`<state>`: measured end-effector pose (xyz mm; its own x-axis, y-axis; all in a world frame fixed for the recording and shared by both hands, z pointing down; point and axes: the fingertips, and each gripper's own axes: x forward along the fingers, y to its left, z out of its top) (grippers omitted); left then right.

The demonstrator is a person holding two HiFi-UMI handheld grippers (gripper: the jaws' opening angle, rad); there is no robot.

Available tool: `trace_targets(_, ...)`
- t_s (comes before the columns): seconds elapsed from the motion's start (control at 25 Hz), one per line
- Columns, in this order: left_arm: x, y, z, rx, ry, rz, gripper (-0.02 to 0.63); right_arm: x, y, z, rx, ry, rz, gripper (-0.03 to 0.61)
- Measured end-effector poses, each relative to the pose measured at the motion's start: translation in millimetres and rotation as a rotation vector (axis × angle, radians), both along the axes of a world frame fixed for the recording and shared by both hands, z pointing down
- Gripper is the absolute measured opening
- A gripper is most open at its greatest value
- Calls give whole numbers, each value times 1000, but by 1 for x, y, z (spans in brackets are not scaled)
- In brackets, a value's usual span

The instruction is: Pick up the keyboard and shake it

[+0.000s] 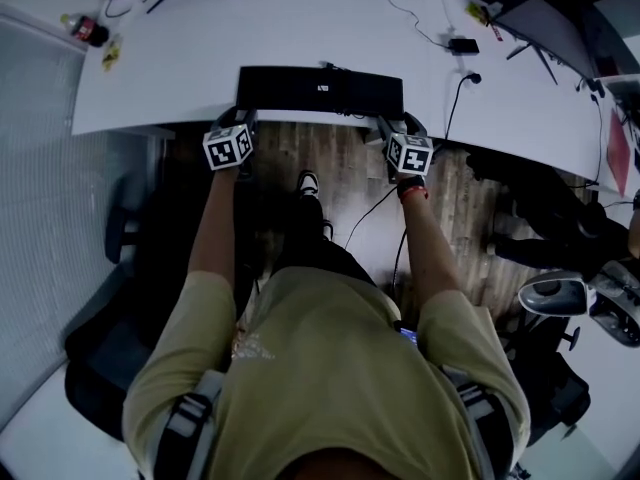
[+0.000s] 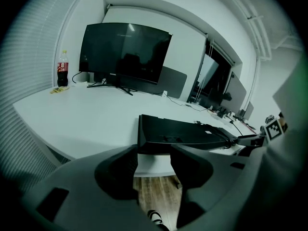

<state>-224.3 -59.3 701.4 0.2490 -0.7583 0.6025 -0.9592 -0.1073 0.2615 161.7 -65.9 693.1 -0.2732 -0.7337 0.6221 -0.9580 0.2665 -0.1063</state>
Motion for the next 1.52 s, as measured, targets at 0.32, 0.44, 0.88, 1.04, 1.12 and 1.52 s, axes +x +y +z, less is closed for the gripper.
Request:
trace_targets(0.32,2,18,24,-103,-88,36,224,2,8,-1,-10,15,21,304)
trace_targets(0.44,4,24,20,-105,-87,28,224,4,13,-14,21,4,18,304)
trace_targets(0.88,46,67,-40,-9,-91,41,224,-27,65,-81,147,-97,-12,304)
trace_targets(1.04,73,74,-89,92,-81,71,224,-40,77,-108,198,-139,-25,304)
trace_targets(1.12,87,86,-107,134,-95,87,224,-43,90,-118,220,-155,-30,302)
trace_targets(1.52,119,151,-168,281,-111,94,164,-50,150,-176,339,-164,-63,205)
